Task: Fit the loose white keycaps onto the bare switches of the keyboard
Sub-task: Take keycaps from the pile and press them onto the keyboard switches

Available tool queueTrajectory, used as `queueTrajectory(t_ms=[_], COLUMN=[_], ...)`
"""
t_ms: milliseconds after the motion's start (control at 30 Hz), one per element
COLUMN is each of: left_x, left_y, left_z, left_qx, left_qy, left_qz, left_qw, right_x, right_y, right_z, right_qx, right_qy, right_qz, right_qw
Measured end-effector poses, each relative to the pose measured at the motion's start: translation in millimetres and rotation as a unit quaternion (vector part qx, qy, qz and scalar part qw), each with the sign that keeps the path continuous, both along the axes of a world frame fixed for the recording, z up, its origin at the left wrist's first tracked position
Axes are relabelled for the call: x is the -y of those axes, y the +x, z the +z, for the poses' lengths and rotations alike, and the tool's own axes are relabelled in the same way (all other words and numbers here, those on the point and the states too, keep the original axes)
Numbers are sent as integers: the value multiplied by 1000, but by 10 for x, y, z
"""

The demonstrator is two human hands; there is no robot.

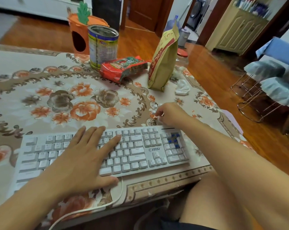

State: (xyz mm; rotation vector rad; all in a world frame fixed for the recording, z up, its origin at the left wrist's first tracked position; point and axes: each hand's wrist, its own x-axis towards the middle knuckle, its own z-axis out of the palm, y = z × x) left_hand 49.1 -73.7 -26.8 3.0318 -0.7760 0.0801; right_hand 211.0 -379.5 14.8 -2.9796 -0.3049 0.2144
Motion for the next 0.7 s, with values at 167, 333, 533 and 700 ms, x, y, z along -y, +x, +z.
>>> queueTrajectory(t_ms=[167, 333, 533, 700], left_x=[-9, -10, -14, -24], left_y=[0, 5, 9, 18], left_z=[-12, -17, -15, -42], left_qx=[-4, -3, -6, -10], left_qy=[-1, -2, 1, -6], left_qz=[1, 1, -2, 0], left_qw=[1000, 1000, 1000, 1000], right_x=[55, 156, 245, 404], right_y=[124, 151, -86, -761], right_z=[-79, -113, 52, 258], right_qx=[-3, -3, 48, 61], right_qy=[-19, -17, 73, 194], right_qz=[-4, 1, -30, -29], right_qw=[1000, 1000, 996, 979])
